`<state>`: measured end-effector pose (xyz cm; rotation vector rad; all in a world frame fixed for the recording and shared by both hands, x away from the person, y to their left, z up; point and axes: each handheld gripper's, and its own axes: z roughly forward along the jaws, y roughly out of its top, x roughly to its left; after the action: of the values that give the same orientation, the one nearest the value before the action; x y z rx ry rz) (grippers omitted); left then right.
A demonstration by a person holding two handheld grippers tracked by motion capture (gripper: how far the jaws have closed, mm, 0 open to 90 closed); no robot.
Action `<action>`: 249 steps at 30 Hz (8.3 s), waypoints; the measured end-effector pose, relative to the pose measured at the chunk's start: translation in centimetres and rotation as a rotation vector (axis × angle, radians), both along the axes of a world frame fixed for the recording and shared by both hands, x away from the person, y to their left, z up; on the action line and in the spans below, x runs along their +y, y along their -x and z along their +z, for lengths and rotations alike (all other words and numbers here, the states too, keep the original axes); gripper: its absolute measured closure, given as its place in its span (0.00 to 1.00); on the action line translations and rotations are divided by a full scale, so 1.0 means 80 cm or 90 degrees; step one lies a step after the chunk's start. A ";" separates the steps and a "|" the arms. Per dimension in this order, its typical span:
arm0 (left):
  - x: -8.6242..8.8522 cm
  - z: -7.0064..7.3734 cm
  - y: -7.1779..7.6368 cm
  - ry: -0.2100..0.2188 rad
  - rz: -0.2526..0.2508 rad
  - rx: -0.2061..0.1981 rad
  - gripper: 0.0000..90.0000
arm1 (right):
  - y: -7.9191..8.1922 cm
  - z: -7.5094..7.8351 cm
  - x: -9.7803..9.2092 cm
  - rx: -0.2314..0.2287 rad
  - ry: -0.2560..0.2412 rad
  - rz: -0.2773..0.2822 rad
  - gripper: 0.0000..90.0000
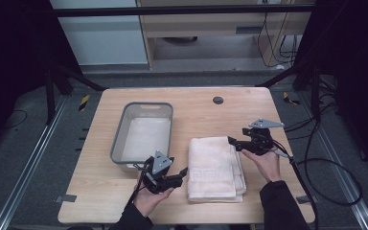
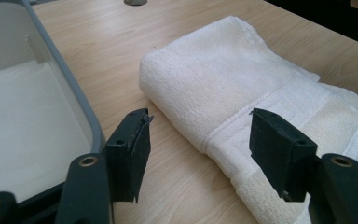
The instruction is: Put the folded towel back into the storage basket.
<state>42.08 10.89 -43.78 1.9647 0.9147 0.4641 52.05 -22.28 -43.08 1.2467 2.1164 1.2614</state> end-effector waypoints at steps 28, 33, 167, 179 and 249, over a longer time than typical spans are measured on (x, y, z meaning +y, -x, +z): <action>-0.041 -0.057 -0.009 -0.060 -0.019 0.061 0.34 | -0.015 -0.063 0.017 0.094 0.041 0.023 0.28; -0.043 -0.066 -0.013 -0.060 -0.020 0.073 0.34 | -0.016 -0.068 0.018 0.106 0.040 0.019 0.28; 0.028 0.104 -0.017 0.117 -0.049 -0.045 0.85 | 0.008 0.141 0.065 -0.074 -0.108 0.029 0.75; 0.046 0.115 -0.021 0.124 -0.036 -0.063 0.85 | 0.002 0.156 0.085 -0.095 -0.108 0.034 0.75; 0.196 0.133 -0.011 0.167 0.083 -0.091 0.85 | -0.035 0.175 0.252 -0.107 -0.107 0.101 0.74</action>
<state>42.93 26.59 -33.16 1.6211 0.9628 0.5241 54.89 -2.13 -29.05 1.0125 2.0561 1.5823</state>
